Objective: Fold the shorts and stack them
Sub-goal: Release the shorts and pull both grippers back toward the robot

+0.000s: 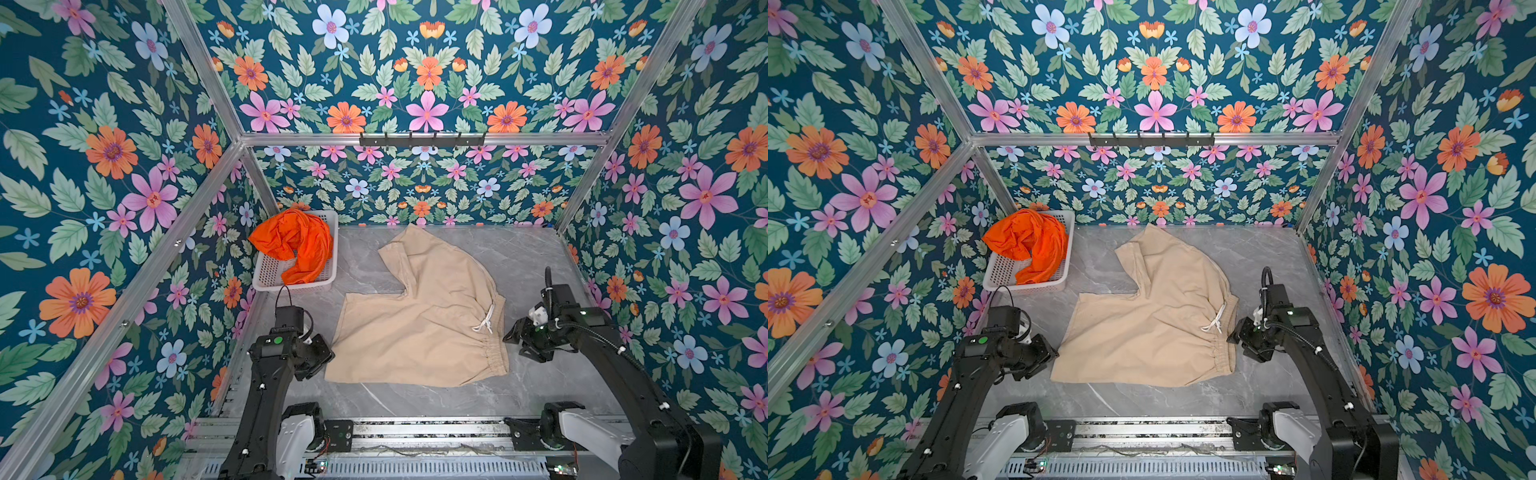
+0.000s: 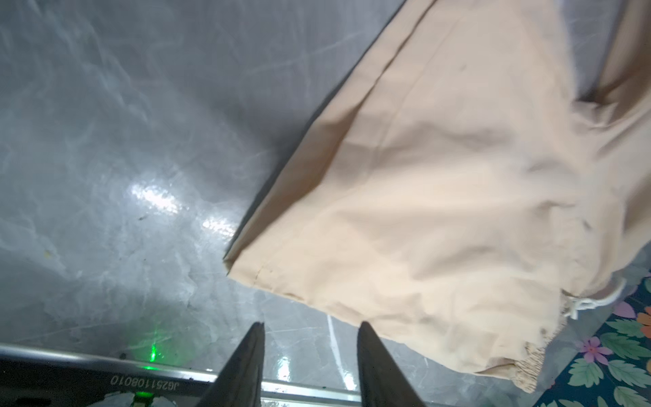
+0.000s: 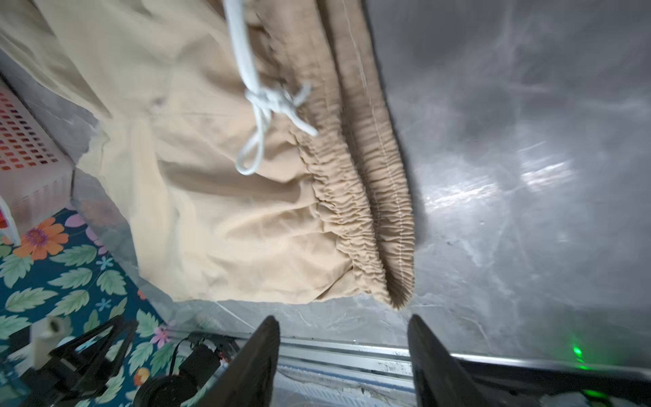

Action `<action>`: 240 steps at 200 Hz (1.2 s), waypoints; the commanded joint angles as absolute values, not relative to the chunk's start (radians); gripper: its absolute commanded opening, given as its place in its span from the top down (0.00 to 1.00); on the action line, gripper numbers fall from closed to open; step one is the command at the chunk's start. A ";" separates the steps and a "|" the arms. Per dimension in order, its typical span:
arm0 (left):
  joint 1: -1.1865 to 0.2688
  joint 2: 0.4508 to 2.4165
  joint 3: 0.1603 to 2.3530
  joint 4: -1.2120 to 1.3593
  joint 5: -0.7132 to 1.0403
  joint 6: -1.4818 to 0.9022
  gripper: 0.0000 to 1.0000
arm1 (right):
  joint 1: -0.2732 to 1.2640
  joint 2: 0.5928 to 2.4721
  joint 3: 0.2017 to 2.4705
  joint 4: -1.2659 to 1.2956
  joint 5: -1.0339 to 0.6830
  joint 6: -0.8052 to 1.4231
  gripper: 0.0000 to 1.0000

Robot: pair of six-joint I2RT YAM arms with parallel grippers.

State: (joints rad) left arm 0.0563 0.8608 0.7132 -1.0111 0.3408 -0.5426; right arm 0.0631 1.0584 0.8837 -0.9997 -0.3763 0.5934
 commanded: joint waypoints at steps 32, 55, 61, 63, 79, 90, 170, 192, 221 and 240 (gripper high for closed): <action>0.040 0.952 0.867 -0.924 0.391 -0.527 0.54 | 0.214 1.136 0.981 -0.878 -0.362 0.619 0.42; -0.036 1.014 0.807 -0.733 0.427 -0.583 0.55 | 0.307 1.259 0.938 -0.707 -0.401 0.657 0.45; -0.071 1.036 0.788 -0.686 0.422 -0.606 0.55 | 0.318 1.293 0.923 -0.664 -0.419 0.660 0.45; -0.083 1.043 0.782 -0.671 0.419 -0.612 0.55 | 0.320 1.302 0.918 -0.651 -0.423 0.662 0.45; -0.178 1.116 0.736 -0.547 0.421 -0.664 0.55 | 0.322 1.371 0.880 -0.583 -0.431 0.675 0.46; -0.218 1.169 0.704 -0.469 0.429 -0.703 0.55 | 0.317 1.408 0.856 -0.557 -0.415 0.676 0.46; -0.306 1.285 0.524 -0.271 0.399 -0.789 0.56 | 0.099 1.542 0.784 -0.623 -0.297 0.596 0.46; -0.325 1.251 0.517 -0.257 0.414 -0.804 0.55 | 0.032 1.514 0.816 -0.651 -0.235 0.561 0.46; -0.317 1.175 0.556 -0.263 0.364 -0.789 0.53 | 0.029 1.426 0.929 -0.717 -0.207 0.471 0.46; -0.295 1.173 0.588 -0.255 0.336 -0.744 0.53 | 0.087 1.346 0.973 -0.711 -0.244 0.420 0.46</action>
State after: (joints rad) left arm -0.3138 1.1790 0.5583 -0.2798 0.3893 -0.7910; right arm 0.0376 1.4181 0.9272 -0.6689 -0.2520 0.5117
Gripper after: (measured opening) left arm 0.475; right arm 0.539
